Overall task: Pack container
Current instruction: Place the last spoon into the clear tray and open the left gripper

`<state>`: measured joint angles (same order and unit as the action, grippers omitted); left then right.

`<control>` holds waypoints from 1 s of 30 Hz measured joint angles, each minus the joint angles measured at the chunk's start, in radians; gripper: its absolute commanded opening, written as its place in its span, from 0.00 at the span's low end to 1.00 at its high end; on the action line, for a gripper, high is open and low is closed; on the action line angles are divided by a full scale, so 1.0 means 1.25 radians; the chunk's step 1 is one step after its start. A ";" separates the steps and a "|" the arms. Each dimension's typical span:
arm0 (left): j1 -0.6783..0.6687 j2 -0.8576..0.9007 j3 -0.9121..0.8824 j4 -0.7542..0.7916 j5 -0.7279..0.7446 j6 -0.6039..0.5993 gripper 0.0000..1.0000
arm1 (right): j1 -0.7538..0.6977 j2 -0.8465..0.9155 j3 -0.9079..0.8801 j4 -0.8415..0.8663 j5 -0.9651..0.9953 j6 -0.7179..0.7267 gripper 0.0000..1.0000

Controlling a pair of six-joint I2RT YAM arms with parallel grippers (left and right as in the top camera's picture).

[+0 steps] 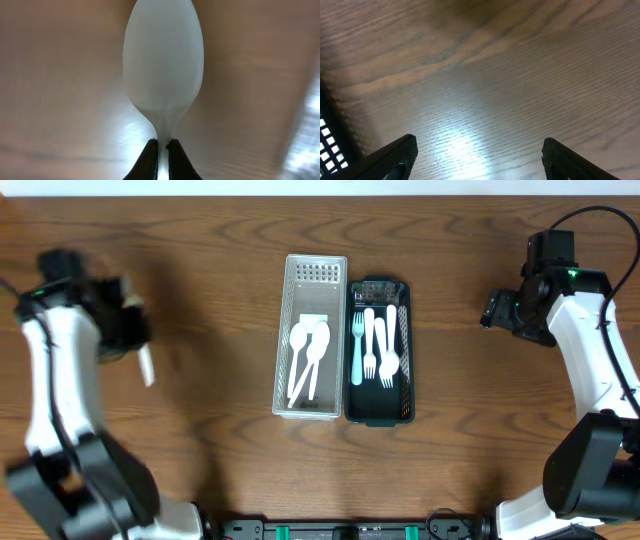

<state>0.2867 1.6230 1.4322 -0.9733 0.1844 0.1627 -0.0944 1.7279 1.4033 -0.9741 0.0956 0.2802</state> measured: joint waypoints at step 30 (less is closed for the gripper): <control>-0.625 0.195 0.010 0.101 -0.013 -0.129 0.36 | 0.000 0.000 0.000 -0.023 0.000 0.000 0.84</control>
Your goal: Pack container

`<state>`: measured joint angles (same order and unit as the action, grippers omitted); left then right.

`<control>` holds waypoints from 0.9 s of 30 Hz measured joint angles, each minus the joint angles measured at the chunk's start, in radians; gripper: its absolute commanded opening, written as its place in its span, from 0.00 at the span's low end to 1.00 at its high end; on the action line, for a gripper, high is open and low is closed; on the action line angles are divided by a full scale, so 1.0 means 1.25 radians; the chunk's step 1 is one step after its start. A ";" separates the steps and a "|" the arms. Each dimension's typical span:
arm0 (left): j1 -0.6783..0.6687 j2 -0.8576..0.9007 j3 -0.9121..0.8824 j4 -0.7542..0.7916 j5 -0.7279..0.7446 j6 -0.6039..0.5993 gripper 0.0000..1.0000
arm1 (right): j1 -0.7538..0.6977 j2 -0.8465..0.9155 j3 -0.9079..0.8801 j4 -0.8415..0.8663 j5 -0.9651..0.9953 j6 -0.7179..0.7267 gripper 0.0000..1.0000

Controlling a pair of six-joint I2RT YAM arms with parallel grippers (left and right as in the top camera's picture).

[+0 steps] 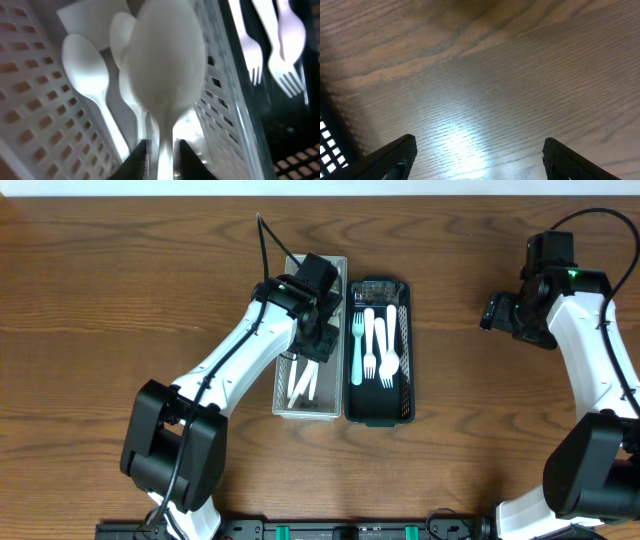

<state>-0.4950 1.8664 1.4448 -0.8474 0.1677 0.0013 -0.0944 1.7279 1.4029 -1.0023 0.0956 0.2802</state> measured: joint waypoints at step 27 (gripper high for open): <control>0.319 -0.215 0.001 0.108 -0.203 -0.001 0.98 | 0.179 -0.017 0.003 0.280 0.041 -0.085 0.99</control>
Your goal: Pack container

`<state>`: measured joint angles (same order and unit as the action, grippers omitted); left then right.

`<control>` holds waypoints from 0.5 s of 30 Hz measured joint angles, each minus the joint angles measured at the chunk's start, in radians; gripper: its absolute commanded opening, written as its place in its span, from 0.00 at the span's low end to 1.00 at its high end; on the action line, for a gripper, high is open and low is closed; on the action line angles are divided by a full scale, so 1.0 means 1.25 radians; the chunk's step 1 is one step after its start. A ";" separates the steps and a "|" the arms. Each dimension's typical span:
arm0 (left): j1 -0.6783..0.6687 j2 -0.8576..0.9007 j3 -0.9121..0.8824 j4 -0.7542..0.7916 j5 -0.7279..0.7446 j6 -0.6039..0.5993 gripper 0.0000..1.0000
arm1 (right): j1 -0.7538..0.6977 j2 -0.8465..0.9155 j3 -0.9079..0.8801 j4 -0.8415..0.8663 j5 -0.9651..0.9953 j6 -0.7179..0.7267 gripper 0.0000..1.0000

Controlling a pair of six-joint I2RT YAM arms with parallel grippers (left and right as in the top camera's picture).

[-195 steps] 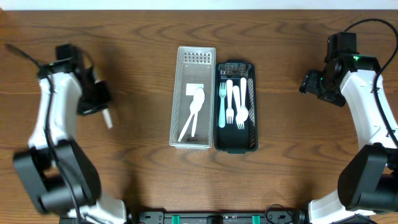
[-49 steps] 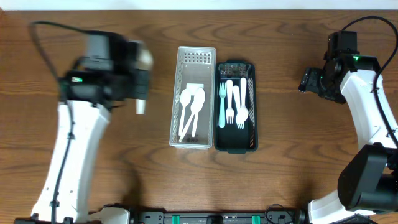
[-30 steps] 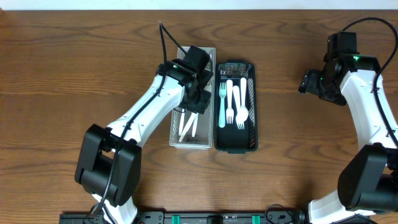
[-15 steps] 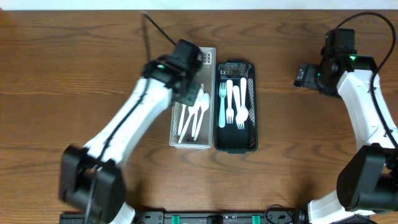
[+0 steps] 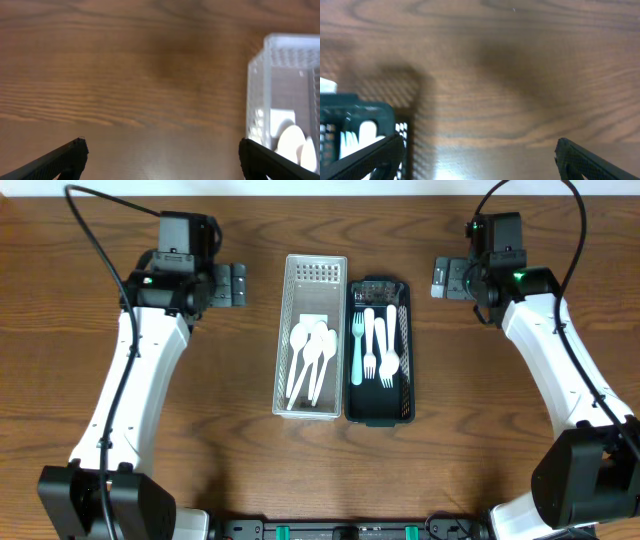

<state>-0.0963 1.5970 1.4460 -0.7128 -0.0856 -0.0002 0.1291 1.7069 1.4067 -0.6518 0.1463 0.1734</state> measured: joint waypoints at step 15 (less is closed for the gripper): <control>0.032 -0.355 -0.291 0.118 -0.001 -0.006 0.98 | -0.006 -0.410 -0.242 -0.040 0.020 -0.001 0.99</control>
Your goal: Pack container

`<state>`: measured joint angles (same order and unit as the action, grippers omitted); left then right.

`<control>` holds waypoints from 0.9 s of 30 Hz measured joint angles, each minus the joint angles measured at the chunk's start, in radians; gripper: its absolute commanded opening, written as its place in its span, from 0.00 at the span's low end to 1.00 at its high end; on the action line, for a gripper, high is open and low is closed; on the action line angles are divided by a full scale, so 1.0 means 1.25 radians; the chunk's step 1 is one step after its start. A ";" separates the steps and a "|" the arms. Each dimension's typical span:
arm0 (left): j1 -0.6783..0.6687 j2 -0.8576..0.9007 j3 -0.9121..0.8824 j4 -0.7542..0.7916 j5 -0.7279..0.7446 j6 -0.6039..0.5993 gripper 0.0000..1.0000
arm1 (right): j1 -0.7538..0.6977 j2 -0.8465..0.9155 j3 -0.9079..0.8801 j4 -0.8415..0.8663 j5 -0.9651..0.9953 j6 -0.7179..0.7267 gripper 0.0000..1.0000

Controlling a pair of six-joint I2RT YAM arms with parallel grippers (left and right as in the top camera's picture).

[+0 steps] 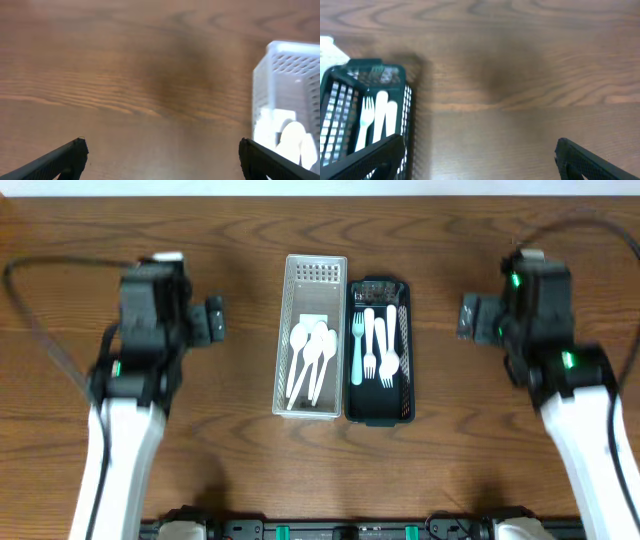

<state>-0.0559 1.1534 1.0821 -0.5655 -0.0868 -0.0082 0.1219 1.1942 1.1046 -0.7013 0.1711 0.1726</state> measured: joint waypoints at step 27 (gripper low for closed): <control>-0.032 -0.588 -0.418 -0.086 -0.057 0.001 0.98 | 0.000 -0.570 -0.345 -0.173 0.092 0.058 0.99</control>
<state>-0.0959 0.4187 0.5598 -0.6735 -0.1581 -0.0074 0.1223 0.4820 0.6739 -0.9180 0.2855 0.2451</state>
